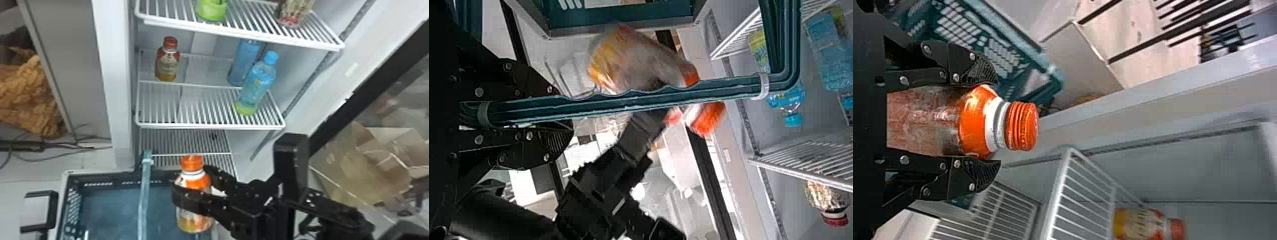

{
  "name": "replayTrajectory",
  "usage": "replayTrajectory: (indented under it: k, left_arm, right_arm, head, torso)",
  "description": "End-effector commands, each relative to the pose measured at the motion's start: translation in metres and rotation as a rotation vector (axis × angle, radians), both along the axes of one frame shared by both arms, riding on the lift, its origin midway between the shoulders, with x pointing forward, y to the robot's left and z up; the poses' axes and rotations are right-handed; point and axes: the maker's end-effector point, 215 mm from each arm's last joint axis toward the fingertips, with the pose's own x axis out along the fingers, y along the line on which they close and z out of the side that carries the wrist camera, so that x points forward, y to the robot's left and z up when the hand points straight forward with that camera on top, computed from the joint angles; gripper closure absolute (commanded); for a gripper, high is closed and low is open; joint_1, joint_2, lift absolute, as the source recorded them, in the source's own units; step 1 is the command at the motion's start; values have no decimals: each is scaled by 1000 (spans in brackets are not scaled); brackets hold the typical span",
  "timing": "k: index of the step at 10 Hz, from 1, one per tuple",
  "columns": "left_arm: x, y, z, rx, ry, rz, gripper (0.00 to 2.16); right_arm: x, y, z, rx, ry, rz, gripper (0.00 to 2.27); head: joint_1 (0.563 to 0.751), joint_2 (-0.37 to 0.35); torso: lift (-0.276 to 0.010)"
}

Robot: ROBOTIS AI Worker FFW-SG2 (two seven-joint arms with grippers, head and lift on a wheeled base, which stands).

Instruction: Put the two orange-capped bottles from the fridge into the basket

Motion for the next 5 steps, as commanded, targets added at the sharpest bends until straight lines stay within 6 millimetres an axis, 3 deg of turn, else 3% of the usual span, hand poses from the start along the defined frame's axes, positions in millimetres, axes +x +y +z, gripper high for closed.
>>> replayTrajectory:
  k: [1,2,4,5]
  left_arm:
    - [1,0,0,0,-4,0,1200]
    - [1,-1,0,-1,-2,2,1200]
    - [0,-1,0,1,-1,-1,1200]
    - [0,-1,0,1,-1,-1,1200]
  right_arm:
    - [5,-1,-32,-9,66,3,912]
    - [7,2,-50,9,103,14,912]
    - [11,9,-62,28,121,35,875]
    - [12,10,-59,29,113,36,631]
  head:
    - [695,-315]
    - [695,-311]
    - [695,-303]
    - [695,-294]
  torso:
    - [-235]
    - [-235]
    - [-235]
    - [-235]
